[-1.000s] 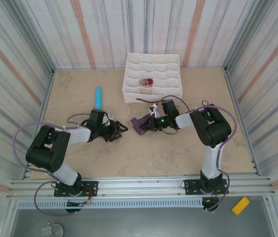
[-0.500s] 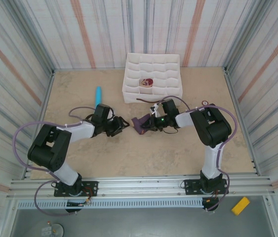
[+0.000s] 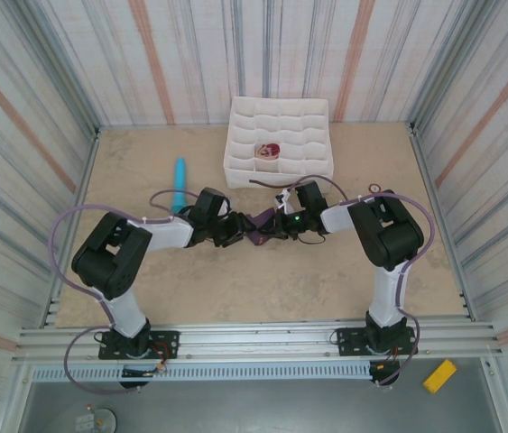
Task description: Roll the socks
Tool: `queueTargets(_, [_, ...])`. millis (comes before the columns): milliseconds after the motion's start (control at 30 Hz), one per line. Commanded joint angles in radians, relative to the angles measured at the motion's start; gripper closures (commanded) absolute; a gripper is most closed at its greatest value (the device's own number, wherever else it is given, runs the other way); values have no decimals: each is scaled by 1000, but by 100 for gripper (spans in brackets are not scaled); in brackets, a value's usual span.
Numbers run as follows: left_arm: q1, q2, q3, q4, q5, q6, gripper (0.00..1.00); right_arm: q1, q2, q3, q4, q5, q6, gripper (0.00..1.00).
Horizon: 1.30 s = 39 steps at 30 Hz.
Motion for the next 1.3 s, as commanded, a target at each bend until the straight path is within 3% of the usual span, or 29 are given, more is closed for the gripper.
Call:
queueTargets(0, [-7, 35, 25, -13, -40, -22, 44, -6, 48, -54, -173, 176, 30, 100])
queueTargets(233, [-5, 73, 43, -53, -57, -27, 63, -5, 7, -88, -130, 184, 15, 99])
queueTargets(400, [-5, 91, 73, -116, -63, -1, 81, 8, -69, -84, -169, 203, -69, 86])
queueTargets(533, [3, 78, 81, -157, -70, 13, 87, 44, -168, -71, -238, 268, -163, 71])
queueTargets(667, [13, 40, 69, -195, -82, 33, 89, 123, -267, -34, -340, 415, -280, 53])
queueTargets(933, [18, -62, -27, -206, -101, 11, 90, 373, -388, 5, -409, 815, -461, 31])
queueTargets(1267, [21, -185, -175, -193, -108, -44, 91, 633, -318, 32, -329, 1209, -660, 25])
